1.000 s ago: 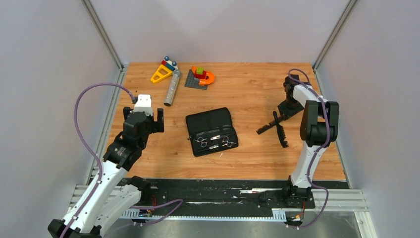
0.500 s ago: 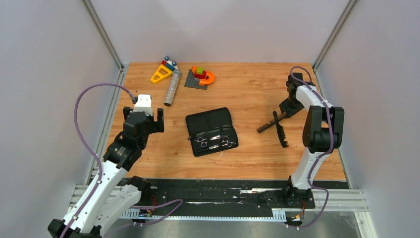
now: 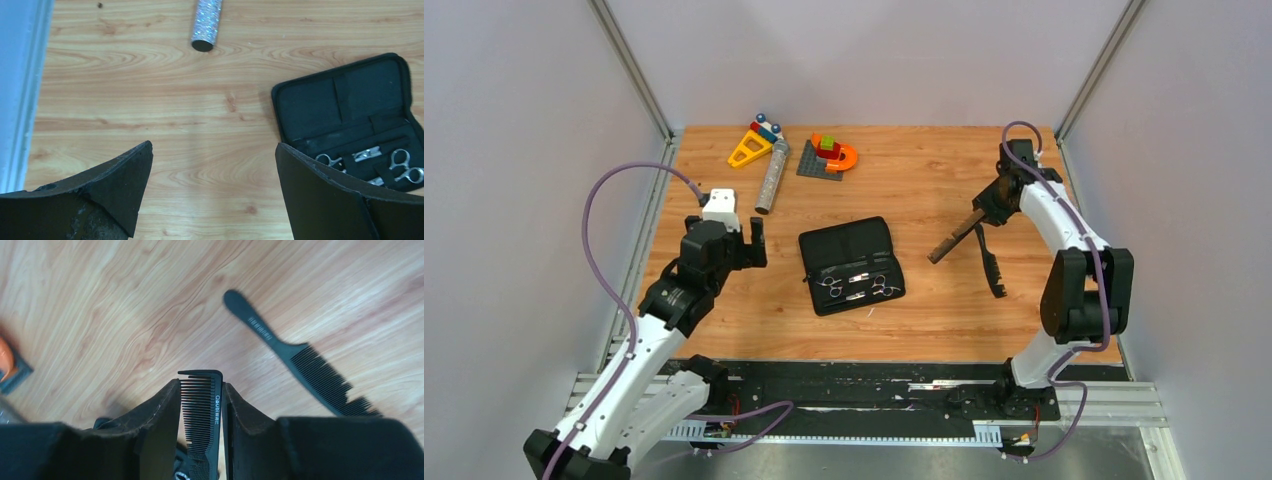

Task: Sort the hair-cutting tools
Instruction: Pick up the comb at the center of the board.

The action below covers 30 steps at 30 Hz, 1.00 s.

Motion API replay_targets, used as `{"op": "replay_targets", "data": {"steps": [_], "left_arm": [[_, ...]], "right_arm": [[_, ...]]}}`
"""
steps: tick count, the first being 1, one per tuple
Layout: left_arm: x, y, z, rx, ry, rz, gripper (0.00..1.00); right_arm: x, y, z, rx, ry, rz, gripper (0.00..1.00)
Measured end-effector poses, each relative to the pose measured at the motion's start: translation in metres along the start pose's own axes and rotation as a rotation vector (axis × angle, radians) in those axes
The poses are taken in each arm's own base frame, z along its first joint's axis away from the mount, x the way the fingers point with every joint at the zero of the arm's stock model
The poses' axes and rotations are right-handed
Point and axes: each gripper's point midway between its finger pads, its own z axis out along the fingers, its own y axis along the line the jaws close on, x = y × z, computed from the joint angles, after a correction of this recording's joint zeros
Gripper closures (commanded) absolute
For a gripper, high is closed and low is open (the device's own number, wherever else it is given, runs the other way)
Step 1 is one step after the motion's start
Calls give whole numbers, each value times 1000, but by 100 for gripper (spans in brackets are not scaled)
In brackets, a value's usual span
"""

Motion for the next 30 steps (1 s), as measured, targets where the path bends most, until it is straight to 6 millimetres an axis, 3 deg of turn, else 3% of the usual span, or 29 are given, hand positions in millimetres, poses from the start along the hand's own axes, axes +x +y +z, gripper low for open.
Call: {"op": "replay_targets", "data": {"steps": [7,13,25,30], "left_arm": [[12,-36,17,124,101,-87,0],[12,-82,25,287,128,-161,0],[-15,-173,26,590,77,-314,1],[-8,-216,26,690,90,-311,5]], "right_arm": [[32,43,-30,-182,11,-33,87],[48,81,-54,-312,8,5,93],[63,114,-72,-444,63,136,95],[65,127,-82,-495,82,171,96]]}}
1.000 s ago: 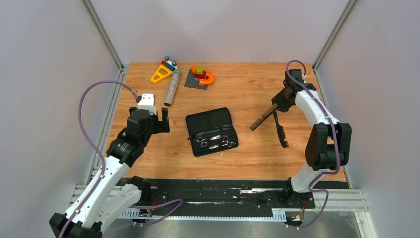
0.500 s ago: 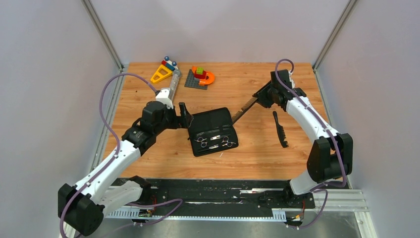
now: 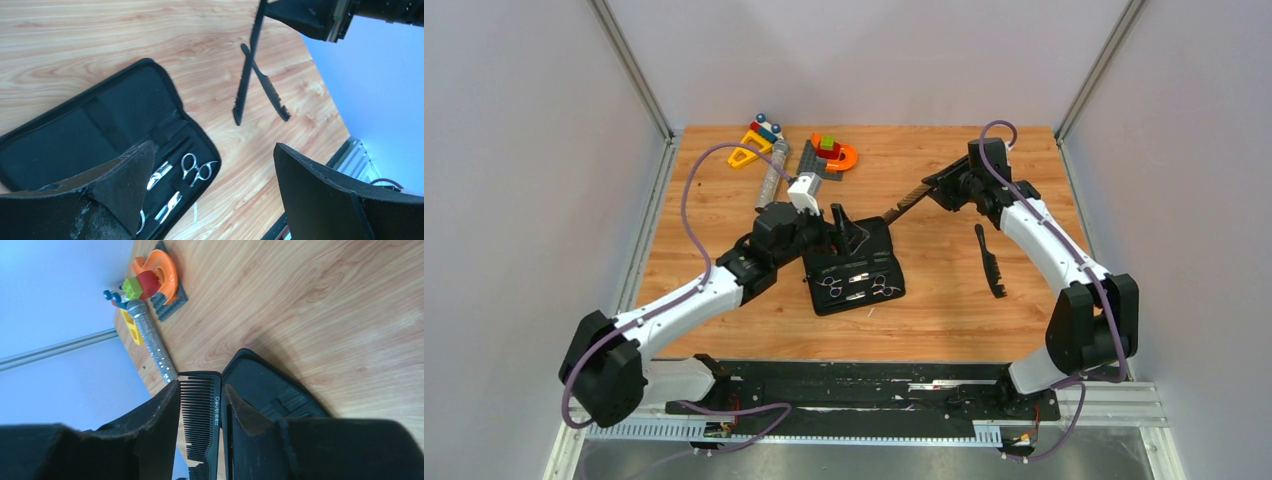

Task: Sort the hair-cutting tools
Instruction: Pick up the comb at the center of the board.

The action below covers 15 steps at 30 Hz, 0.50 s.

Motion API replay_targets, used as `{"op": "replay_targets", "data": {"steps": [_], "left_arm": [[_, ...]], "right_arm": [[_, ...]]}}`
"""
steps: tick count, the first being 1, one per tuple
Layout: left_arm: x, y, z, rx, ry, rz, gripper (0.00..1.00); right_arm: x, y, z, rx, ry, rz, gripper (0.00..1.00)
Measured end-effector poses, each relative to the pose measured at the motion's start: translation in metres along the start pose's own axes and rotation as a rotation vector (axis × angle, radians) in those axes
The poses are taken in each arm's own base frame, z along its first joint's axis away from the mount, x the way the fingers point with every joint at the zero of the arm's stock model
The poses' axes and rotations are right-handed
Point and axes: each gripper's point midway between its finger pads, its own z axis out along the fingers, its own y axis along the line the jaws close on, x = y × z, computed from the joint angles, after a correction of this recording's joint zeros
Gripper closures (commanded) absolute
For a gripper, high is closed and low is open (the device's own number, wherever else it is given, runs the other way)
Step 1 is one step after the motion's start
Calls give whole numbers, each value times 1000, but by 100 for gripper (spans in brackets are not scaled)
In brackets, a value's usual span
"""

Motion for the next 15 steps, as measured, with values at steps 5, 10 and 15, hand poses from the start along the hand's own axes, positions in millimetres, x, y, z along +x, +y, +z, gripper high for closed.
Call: {"op": "replay_targets", "data": {"steps": [5,10,15], "left_arm": [[16,-22,21,64,19,4,20],[19,-28,34,80,-2,-12,32],[8,-32,40,90,-58,-23,44]], "right_arm": [[2,15,-6,-53,15,37,96],[3,30,-17,-108,26,63,96],[5,36,-22,-137,40,84,96]]}}
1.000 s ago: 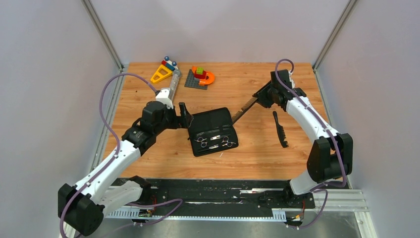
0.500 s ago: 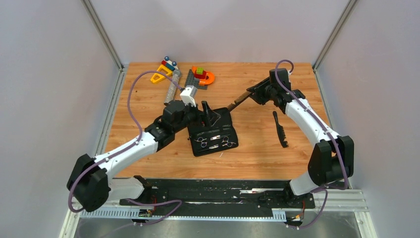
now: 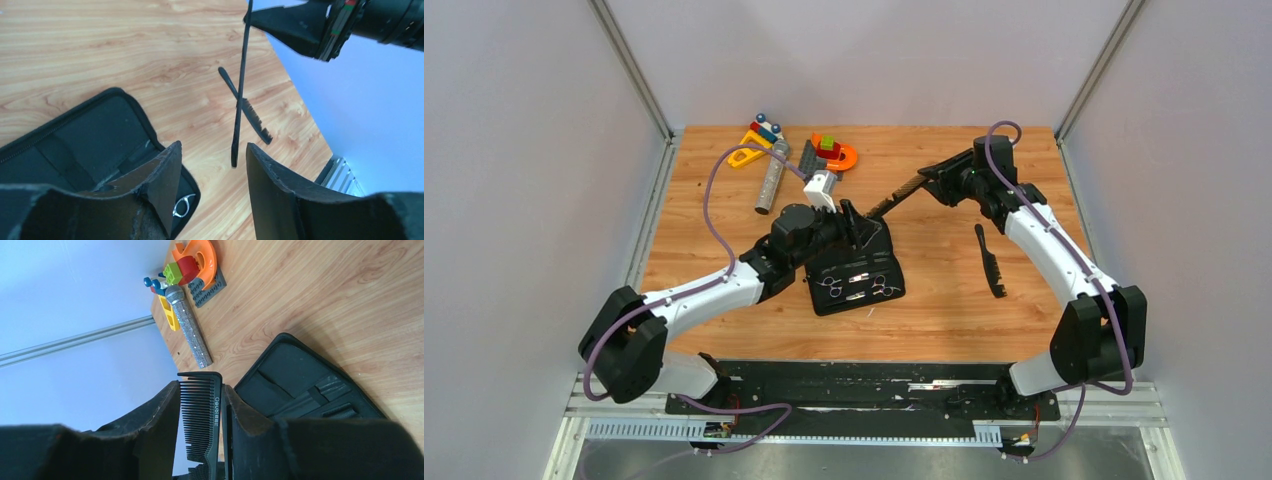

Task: Sort the hair-cutting tools
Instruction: Pick up the comb at the center of the board.

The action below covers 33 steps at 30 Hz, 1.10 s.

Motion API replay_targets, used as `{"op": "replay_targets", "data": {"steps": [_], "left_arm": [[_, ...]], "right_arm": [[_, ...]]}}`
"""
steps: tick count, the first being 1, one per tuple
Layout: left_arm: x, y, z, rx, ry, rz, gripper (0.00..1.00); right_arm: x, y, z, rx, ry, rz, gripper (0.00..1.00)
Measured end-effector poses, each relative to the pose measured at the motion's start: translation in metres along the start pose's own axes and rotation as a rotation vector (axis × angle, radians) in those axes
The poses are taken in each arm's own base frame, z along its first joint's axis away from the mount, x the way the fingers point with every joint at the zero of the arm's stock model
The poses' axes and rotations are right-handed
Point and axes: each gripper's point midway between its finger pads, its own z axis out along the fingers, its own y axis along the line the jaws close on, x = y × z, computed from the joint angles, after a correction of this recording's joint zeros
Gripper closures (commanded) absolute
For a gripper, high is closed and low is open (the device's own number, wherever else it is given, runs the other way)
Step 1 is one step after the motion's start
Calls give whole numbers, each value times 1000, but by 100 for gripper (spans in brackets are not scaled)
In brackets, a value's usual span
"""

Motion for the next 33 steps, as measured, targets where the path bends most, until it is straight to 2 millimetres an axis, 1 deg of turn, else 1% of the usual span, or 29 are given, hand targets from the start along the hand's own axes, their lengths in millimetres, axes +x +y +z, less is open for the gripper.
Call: {"op": "replay_targets", "data": {"steps": [3,8,10,13,14,15,16,17,18,22,26,29,31,33], "left_arm": [[-6,-3,2,11,-30,0,45],[-14,-5,4,12,-69,1,55],[-17,-6,5,12,-82,1,63],[-20,-7,5,14,-94,4,81],[-20,-7,5,14,-97,3,85],[-21,-6,5,12,-99,4,93],[-21,-6,5,11,-100,6,99],[-21,-6,5,13,-100,8,100],[-22,-7,5,14,-103,10,100],[-23,-9,2,13,-104,20,100],[-27,-5,-6,-11,-107,36,100],[-36,2,-14,-31,-119,34,100],[-43,10,-20,-47,-126,29,100],[-46,22,-28,-67,-114,22,100]], "right_arm": [[3,-4,1,8,16,12,96],[6,-6,1,10,28,22,95],[6,-5,1,9,30,23,95],[7,-5,1,7,36,25,95],[8,-5,1,6,37,25,94],[8,-4,0,3,42,25,93],[8,-3,0,0,43,25,90],[9,-3,0,-3,46,24,88],[9,-2,0,-8,48,23,83],[13,-4,2,-19,65,17,57],[19,-4,2,-33,100,-18,35],[24,-9,6,-34,135,-66,29],[28,-15,10,-30,162,-113,28],[33,-23,15,-23,191,-170,31]]}}
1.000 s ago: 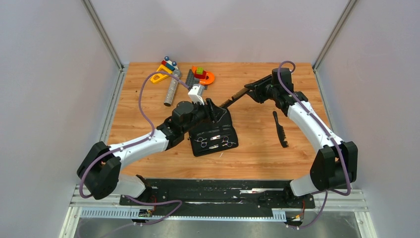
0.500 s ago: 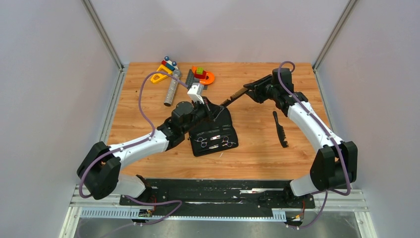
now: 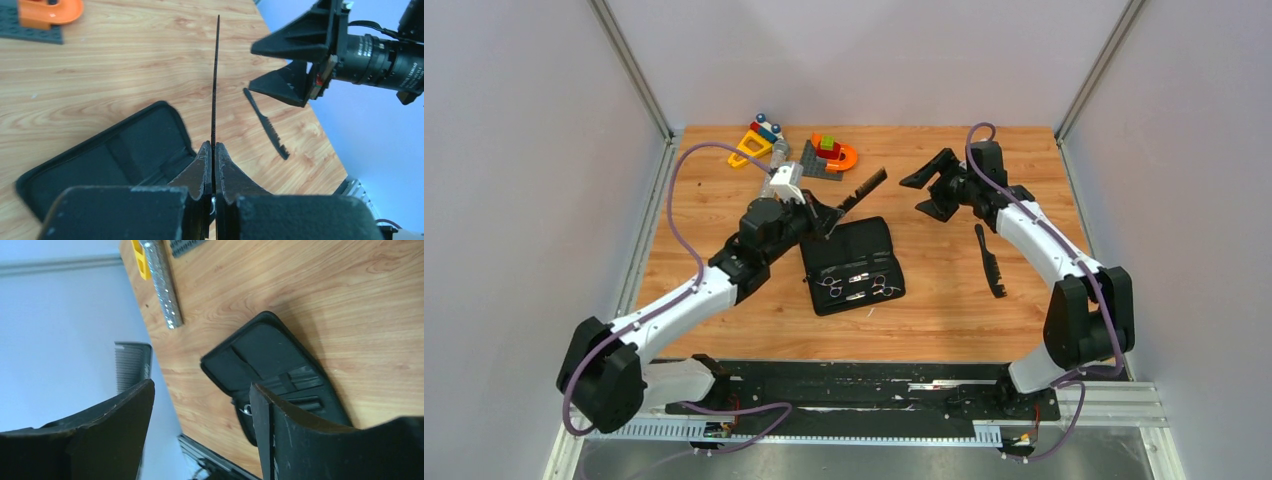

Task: Sort the hair-cutting tools
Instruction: Pick up the comb at the center of the board, then place the comb in the hairdressing tool bag.

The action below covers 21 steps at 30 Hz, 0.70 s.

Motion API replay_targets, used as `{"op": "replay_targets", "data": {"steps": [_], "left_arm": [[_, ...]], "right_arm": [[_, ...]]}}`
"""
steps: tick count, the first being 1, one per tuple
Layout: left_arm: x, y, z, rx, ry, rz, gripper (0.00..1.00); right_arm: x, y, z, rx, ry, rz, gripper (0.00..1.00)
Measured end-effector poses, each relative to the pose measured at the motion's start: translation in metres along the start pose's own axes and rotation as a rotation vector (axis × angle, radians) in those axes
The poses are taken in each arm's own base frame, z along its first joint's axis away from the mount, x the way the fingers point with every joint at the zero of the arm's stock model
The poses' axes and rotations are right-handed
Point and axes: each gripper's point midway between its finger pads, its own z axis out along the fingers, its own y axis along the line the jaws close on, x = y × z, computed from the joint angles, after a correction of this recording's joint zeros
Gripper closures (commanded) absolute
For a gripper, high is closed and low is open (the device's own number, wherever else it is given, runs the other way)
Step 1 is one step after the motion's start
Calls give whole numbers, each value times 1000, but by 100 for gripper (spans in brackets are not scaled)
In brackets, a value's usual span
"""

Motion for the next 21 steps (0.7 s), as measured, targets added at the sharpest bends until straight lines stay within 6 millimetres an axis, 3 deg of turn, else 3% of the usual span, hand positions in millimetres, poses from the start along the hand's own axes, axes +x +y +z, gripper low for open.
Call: {"op": "replay_targets", "data": {"steps": [7,11,21], "left_arm": [[-6,54,-44,-89,69,-52,100],[-6,74,-72,-114,108,-96,100],[30,103,-109,-139,317,-278,100]], "right_arm": [[11,-27,13,25,83,-243,36],[13,-44,21,50,111,-366,39],[16,-93,68,128,224,-603,47]]}}
